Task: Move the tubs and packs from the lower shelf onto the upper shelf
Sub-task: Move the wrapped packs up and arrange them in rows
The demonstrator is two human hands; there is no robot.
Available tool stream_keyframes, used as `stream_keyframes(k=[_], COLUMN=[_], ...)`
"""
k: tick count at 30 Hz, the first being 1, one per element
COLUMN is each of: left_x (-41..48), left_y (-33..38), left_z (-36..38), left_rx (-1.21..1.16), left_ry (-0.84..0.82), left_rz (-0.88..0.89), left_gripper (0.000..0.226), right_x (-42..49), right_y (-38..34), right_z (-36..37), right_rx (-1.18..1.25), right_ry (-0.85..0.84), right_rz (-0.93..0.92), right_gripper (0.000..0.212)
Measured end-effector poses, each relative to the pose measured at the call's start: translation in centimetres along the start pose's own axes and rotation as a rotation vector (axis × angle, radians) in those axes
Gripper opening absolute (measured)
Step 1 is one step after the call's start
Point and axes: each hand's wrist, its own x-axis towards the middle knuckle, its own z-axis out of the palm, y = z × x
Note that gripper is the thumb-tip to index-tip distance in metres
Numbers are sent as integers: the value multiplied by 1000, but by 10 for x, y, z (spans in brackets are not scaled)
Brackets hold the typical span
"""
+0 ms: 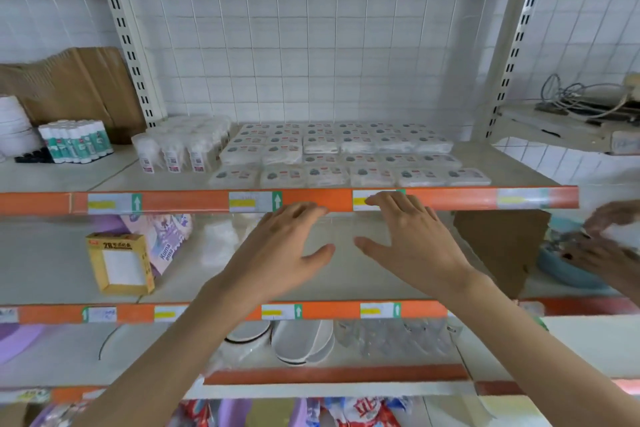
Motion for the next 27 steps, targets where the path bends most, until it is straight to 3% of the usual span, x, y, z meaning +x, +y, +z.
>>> stream_keyframes(k=[17,22,27], left_x=[-45,-26,14], left_y=[-27,-57,-93], left_z=[112,158,217], left_rx=[-19,-5,39], left_ry=[-173,-225,-301], left_rz=[-217,-258,-229], left_gripper=[50,73,56], right_x=[-39,-10,30], right_y=[23,33,54], right_z=[94,147,211], right_rx=[69,66,77], right_ry=[-258,-338,-365], right_rz=[31,84,170], right_gripper=[59,59,60])
